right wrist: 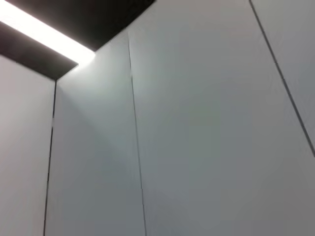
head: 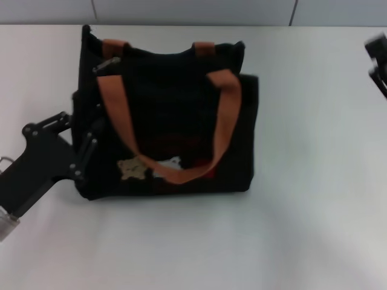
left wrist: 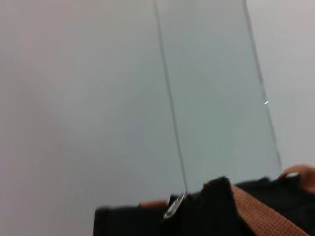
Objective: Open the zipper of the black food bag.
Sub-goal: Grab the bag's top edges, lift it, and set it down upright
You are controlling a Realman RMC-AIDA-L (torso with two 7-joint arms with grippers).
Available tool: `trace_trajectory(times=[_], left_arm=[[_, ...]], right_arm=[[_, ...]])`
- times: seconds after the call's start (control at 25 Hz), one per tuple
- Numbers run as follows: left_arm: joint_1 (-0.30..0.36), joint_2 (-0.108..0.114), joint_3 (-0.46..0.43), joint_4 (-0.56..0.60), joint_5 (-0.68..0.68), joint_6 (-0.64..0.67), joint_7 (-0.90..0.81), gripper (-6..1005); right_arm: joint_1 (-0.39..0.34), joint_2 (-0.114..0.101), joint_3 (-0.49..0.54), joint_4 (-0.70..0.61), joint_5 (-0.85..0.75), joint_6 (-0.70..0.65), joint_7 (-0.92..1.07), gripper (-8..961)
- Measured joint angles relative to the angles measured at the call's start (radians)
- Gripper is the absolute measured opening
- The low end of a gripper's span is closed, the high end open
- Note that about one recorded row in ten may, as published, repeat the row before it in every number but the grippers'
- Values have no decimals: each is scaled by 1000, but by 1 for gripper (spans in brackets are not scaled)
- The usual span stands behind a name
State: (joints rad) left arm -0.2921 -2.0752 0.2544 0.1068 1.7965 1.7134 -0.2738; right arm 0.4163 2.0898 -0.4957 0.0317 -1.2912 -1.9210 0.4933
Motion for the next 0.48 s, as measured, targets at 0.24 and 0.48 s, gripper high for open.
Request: trace_trajectory(times=[0.24, 0.48], left_arm=[[-55, 1, 3, 8, 2, 39, 20, 184], [-98, 3, 6, 17, 5, 66, 41, 126]], right_arm=[[148, 1, -15, 60, -6, 111, -15, 840], [228, 1, -14, 73, -49, 290, -12, 840]])
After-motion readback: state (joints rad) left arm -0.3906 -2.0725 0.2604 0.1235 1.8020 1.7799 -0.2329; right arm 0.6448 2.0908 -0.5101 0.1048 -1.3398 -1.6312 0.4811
